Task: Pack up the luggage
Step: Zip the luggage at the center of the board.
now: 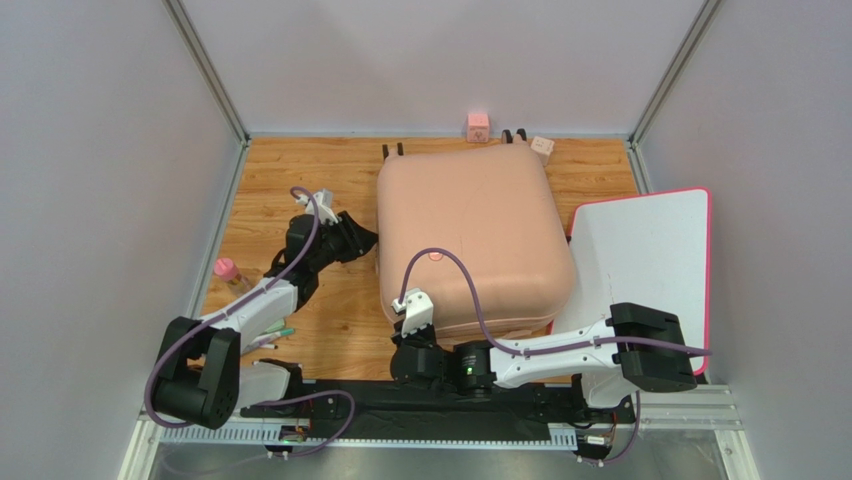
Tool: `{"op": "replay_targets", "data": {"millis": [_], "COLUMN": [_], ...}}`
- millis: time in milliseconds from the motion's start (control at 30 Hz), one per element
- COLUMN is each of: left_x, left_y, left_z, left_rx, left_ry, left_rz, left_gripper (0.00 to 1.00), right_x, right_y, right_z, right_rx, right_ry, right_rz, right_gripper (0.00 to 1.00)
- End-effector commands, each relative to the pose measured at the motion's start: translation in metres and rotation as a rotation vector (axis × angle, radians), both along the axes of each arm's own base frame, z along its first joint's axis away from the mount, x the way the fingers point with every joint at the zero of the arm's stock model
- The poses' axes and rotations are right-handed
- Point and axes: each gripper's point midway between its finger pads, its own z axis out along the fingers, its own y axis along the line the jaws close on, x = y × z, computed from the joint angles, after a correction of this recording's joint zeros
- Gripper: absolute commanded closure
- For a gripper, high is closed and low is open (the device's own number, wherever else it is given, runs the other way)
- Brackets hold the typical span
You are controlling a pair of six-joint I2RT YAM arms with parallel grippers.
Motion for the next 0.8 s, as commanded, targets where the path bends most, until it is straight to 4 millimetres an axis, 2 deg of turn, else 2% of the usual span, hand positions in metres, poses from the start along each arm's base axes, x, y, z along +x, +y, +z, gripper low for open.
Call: {"op": "replay_targets", "data": {"millis": [0, 133, 333, 567, 633, 733, 767], "left_x": [0.011, 0.015, 0.022, 0.031, 0.032, 0.031, 0.032], "left_y": [-0.009, -0.011, -0.017, -0.028, -0.031, -0.035, -0.036], "left_z": [0.014, 0.006, 0.004, 0.009, 0.01, 0.01, 0.012], "left_rx": [-0.027, -0.025, -0.044, -0.092, -0.104, -0.124, -0.131], "left_ry": [-0.05, -0.03, -0.025, -0.036, -0.043, -0.052, -0.064], "left_rz": [-0.026, -0.029, -0.048, -0.08, -0.093, -0.112, -0.115], "left_gripper": [0.53, 0.54, 0.53, 0.52, 0.58, 0.79, 0.82], "right_x": [0.017, 0.017, 0.017, 0.017, 0.017, 0.018, 0.018], "right_y": [0.005, 0.003, 0.004, 0.004, 0.004, 0.004, 0.004], "right_z": [0.019, 0.018, 0.016, 0.015, 0.016, 0.014, 0.015], "right_rx": [0.079, 0.083, 0.077, 0.073, 0.074, 0.067, 0.067], "right_ry": [-0.023, -0.019, -0.019, -0.019, -0.021, -0.024, -0.026], "right_rz": [-0.074, -0.078, -0.076, -0.076, -0.078, -0.081, -0.081], "right_gripper": [1.0, 1.0, 1.0, 1.0, 1.0, 1.0, 1.0]}}
